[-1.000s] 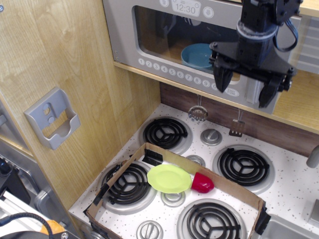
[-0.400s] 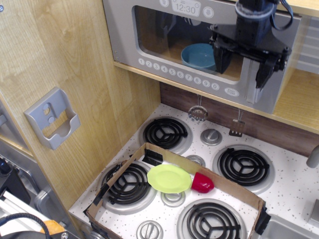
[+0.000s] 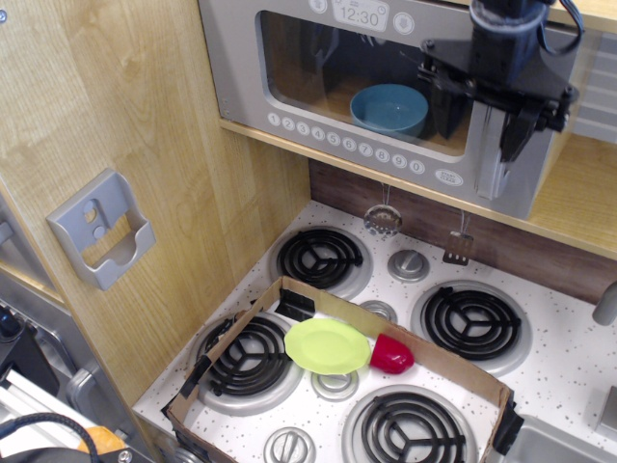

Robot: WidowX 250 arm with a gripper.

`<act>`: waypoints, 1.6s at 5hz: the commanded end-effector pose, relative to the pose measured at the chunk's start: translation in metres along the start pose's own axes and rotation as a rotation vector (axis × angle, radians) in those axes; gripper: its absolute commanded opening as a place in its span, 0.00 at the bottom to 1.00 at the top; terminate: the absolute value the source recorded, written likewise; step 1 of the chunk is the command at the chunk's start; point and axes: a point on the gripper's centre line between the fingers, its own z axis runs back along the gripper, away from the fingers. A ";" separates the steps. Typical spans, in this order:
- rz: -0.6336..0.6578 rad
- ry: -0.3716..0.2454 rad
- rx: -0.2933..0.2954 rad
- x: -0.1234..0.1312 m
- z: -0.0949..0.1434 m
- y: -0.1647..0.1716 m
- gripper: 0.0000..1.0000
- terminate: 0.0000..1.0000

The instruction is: Open microwave

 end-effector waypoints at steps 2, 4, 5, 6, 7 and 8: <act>0.128 -0.048 0.002 -0.043 0.006 0.000 0.00 0.00; 0.273 0.019 0.054 -0.105 0.014 0.002 1.00 0.00; 0.389 0.022 0.101 -0.132 0.017 -0.018 1.00 0.00; 0.553 -0.020 0.057 -0.160 -0.004 -0.068 1.00 0.00; 0.437 -0.049 0.038 -0.159 -0.008 -0.099 1.00 0.00; 0.325 -0.054 0.049 -0.138 -0.005 -0.121 1.00 0.00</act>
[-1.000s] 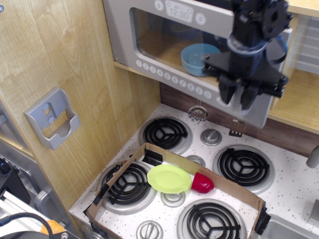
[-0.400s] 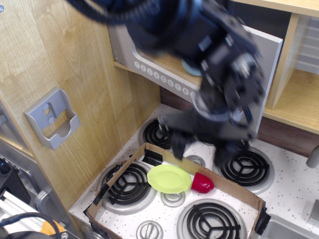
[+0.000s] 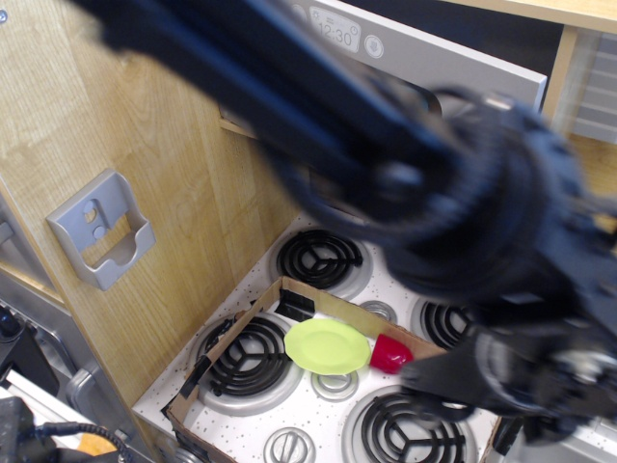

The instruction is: Open microwave

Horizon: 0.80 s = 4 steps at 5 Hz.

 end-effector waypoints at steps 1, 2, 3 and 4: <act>-0.239 -0.022 -0.038 0.030 0.020 -0.060 1.00 0.00; -0.368 -0.043 -0.042 0.051 0.025 -0.080 1.00 0.00; -0.468 -0.052 -0.054 0.074 0.032 -0.096 1.00 0.00; -0.552 -0.058 -0.052 0.090 0.032 -0.091 1.00 0.00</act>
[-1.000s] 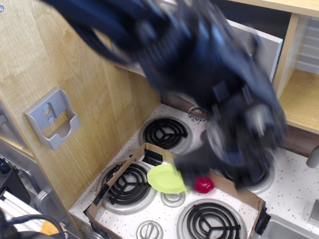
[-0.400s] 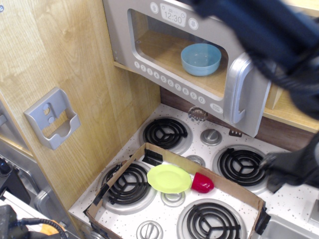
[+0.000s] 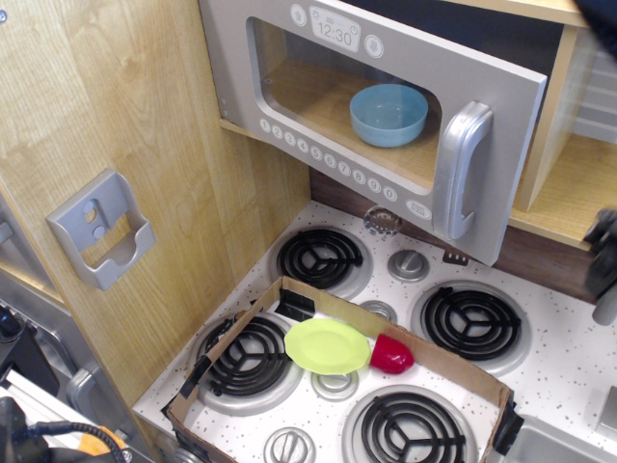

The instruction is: Open microwave

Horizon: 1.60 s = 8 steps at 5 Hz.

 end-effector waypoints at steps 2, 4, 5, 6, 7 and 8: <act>-0.229 -0.087 -0.041 0.039 0.002 0.041 1.00 0.00; -0.361 -0.132 -0.052 0.050 -0.009 0.069 1.00 0.00; -0.306 -0.117 -0.048 0.037 -0.015 0.081 1.00 0.00; -0.186 -0.075 -0.062 0.013 -0.020 0.090 1.00 0.00; -0.052 -0.017 -0.021 -0.028 -0.020 0.102 1.00 0.00; 0.043 0.050 0.029 -0.061 -0.009 0.112 1.00 0.00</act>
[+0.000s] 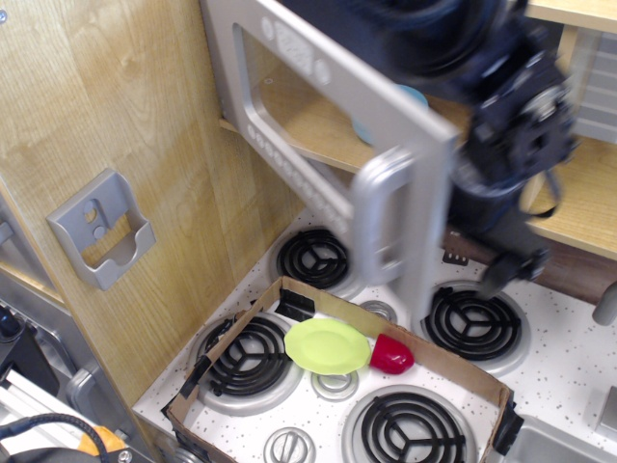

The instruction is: Open microwave

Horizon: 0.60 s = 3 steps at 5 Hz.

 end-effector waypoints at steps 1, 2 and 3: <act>0.188 0.038 0.062 -0.058 0.036 -0.001 1.00 0.00; 0.240 0.050 0.081 -0.084 0.041 0.005 1.00 0.00; 0.328 0.094 0.042 -0.099 0.033 0.014 1.00 1.00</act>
